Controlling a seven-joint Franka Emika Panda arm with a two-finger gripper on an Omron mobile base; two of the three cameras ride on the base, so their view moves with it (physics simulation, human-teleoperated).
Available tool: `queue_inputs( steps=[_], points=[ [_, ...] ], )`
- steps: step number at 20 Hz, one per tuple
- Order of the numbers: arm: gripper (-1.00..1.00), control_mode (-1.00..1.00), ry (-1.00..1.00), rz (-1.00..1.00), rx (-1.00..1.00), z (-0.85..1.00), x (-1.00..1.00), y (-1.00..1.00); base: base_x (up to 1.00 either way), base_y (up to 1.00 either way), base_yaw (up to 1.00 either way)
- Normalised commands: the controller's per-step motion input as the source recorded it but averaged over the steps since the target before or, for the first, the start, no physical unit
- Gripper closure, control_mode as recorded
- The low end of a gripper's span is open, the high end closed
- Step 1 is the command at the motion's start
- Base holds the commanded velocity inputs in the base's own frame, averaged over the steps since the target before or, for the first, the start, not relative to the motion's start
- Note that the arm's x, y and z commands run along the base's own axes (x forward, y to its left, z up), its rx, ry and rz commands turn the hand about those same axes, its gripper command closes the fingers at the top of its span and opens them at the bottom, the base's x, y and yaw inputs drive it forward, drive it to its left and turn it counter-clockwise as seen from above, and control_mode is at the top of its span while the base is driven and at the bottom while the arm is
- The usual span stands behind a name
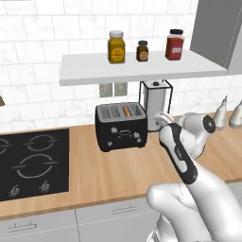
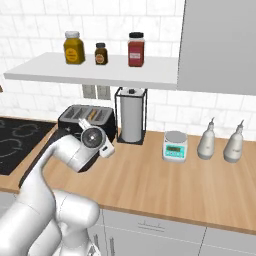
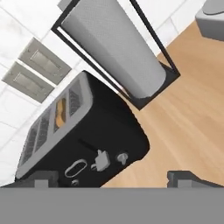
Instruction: Start the toaster. Once the lever pops up, take the bread to the plate on the dining counter.
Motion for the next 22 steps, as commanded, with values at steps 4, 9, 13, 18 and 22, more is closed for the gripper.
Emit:
queue_inputs(
  steps=[4, 9, 13, 18, 22],
  points=[
    [-1.00, -1.00, 0.18, 0.01, -0.07, 0.96, -0.36, 0.00, 0.00, 0.00, 0.00],
    [-1.00, -1.00, 0.30, 0.01, -0.14, 0.90, -0.55, 0.00, 0.00, 0.00, 0.00],
    [-1.00, -1.00, 0.30, 0.05, -0.16, 0.49, -0.49, 0.11, 0.00, 0.00, 0.00],
    [-1.00, -1.00, 0.05, 0.16, -0.11, 0.03, -0.30, 0.34, 0.00, 0.00, 0.00],
    [-1.00, -1.00, -0.02, 0.21, -0.09, 0.00, -0.27, 0.31, 0.00, 0.00, 0.00]
  ],
)
